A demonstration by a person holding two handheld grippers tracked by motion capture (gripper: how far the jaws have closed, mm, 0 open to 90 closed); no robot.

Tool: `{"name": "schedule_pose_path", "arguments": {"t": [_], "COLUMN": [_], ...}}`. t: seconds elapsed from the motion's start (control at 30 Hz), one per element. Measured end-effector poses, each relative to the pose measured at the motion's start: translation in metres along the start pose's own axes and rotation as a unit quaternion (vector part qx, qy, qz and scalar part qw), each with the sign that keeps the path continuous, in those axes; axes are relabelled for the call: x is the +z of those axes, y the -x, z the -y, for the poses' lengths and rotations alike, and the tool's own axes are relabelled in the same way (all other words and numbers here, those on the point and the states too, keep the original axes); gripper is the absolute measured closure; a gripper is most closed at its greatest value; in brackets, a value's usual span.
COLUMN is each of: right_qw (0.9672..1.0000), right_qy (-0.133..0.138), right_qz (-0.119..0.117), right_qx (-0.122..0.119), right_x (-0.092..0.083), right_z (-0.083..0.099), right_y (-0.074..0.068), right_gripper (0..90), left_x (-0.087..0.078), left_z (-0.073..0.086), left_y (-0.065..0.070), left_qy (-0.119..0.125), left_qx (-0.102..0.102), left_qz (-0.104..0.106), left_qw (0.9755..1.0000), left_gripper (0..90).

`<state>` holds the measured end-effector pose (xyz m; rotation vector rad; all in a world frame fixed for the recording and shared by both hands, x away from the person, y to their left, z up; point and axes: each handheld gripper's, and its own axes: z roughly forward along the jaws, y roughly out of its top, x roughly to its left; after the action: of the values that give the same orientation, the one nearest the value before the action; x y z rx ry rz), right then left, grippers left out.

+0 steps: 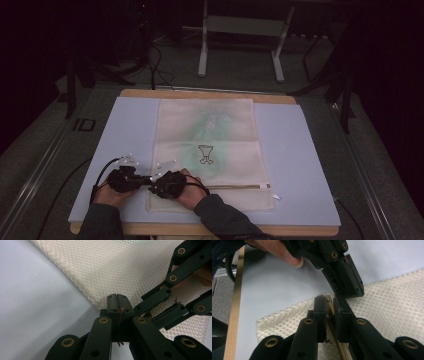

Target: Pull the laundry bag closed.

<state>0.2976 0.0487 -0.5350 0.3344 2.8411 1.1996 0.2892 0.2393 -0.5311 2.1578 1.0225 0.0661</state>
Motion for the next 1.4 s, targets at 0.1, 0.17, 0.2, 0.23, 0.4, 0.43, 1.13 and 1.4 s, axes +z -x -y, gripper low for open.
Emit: {"name": "schedule_pose_path", "arguments": {"t": [0.1, 0.17, 0.2, 0.23, 0.4, 0.43, 1.13, 1.4], "right_qw": [1.0, 1.0, 1.0, 1.0, 0.9999, 1.0, 0.9998, 0.9998], "right_qy": [0.001, 0.001, 0.001, 0.0, -0.001, -0.002, -0.019, -0.02], "right_qz": [0.0, -0.001, -0.002, -0.003, -0.007, -0.007, -0.007, -0.006], "right_qx": [0.001, 0.002, 0.002, 0.004, 0.007, 0.005, -0.002, -0.005], "right_x": [0.0, 0.0, 0.0, -0.001, -0.002, -0.002, -0.009, -0.011], "right_z": [0.0, 0.0, 0.0, 0.001, 0.001, 0.001, 0.003, 0.004], "right_y": [0.0, 0.0, 0.001, 0.001, 0.003, 0.003, 0.005, 0.005], "right_gripper": [81.9, 81.9, 81.9, 82.0, 82.1, 82.1, 82.2, 82.2], "left_x": [0.0, 0.0, 0.0, 0.0, 0.001, 0.0, 0.001, 0.001], "left_z": [-0.003, -0.004, -0.004, -0.003, -0.004, -0.004, -0.004, -0.004], "left_y": [0.003, 0.004, 0.003, 0.002, 0.003, 0.003, 0.002, 0.002], "left_qy": [-0.013, -0.02, -0.019, -0.015, -0.021, -0.022, -0.02, -0.019], "left_qx": [0.002, 0.006, 0.002, -0.001, 0.009, 0.008, 0.015, 0.016], "left_qz": [-0.013, -0.015, -0.012, -0.008, -0.014, -0.014, -0.013, -0.01], "left_qw": [0.9998, 0.9997, 0.9997, 0.9998, 0.9996, 0.9996, 0.9996, 0.9996], "left_gripper": [89.5, 89.6, 89.7, 89.7, 89.8, 89.8, 89.8, 89.8]}}
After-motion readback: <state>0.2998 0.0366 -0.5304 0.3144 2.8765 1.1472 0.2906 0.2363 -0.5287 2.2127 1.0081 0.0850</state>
